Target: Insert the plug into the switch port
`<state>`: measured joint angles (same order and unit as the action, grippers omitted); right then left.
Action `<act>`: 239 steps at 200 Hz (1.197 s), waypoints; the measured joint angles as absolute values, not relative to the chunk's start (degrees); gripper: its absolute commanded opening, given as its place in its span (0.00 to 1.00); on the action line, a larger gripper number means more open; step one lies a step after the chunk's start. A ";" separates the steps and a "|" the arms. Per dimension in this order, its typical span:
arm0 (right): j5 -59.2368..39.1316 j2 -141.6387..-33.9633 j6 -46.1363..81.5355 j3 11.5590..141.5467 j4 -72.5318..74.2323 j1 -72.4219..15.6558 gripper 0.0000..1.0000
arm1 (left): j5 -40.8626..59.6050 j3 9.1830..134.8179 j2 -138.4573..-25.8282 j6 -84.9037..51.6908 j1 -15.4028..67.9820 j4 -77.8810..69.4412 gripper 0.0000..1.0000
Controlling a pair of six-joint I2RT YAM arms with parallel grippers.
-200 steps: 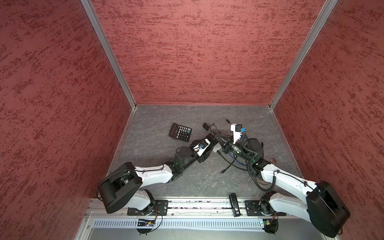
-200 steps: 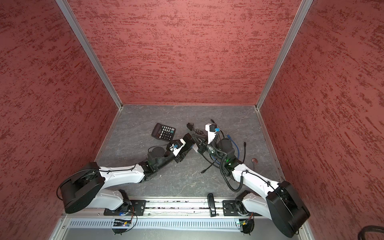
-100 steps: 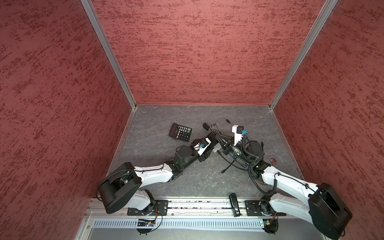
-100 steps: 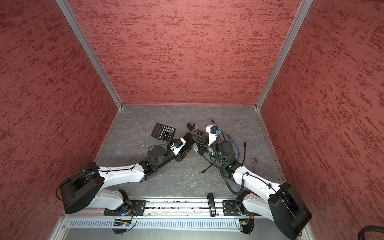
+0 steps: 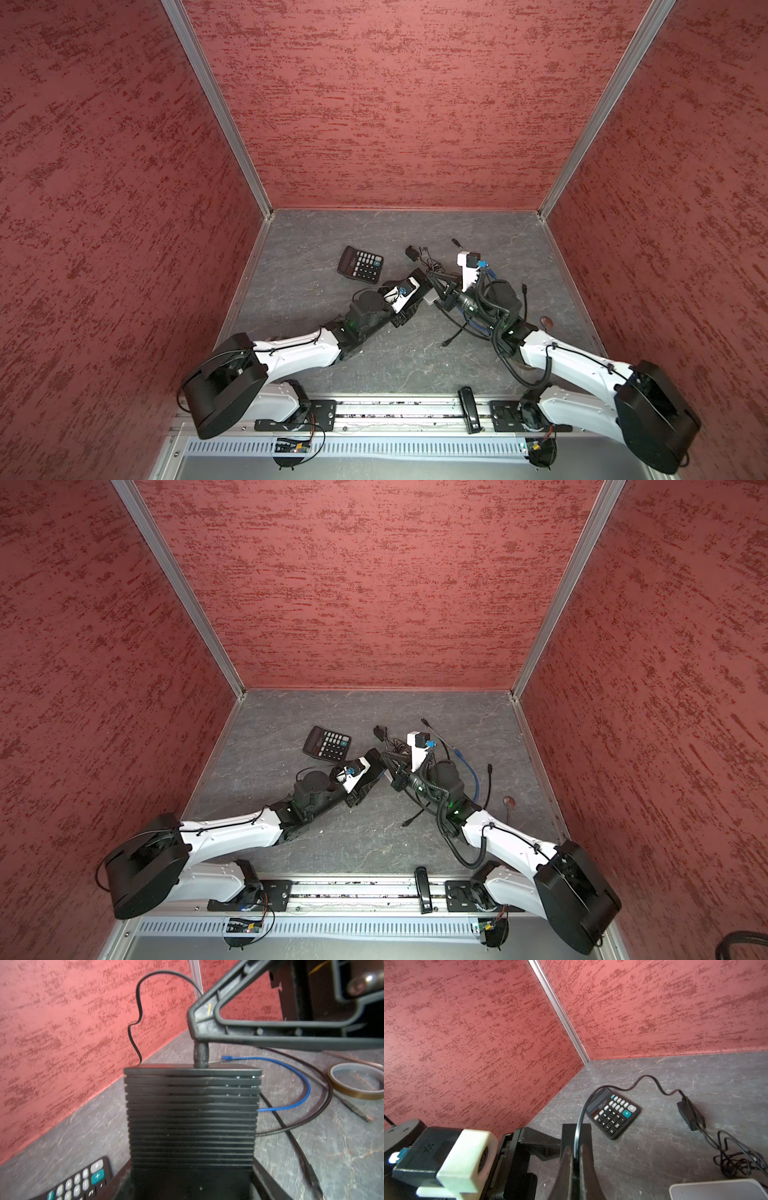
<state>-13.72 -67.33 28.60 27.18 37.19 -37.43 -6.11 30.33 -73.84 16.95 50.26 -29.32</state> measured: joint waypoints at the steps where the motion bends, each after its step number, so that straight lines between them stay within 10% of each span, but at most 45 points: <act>1: -13.69 -67.37 28.69 27.20 37.17 -37.45 0.07 | -6.24 30.33 -73.71 16.88 50.28 -28.91 0.16; 86: -12.62 -70.11 29.39 28.49 15.46 -37.21 0.34 | -15.51 30.57 -64.95 4.03 50.43 -9.82 0.21; 239: -7.01 -60.86 12.58 34.94 -4.16 -32.77 0.36 | -8.49 45.32 -81.32 -10.74 43.29 21.71 0.35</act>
<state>-7.01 -60.86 12.58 34.94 -4.16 -32.77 -8.49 45.32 -81.32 -10.74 43.29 21.71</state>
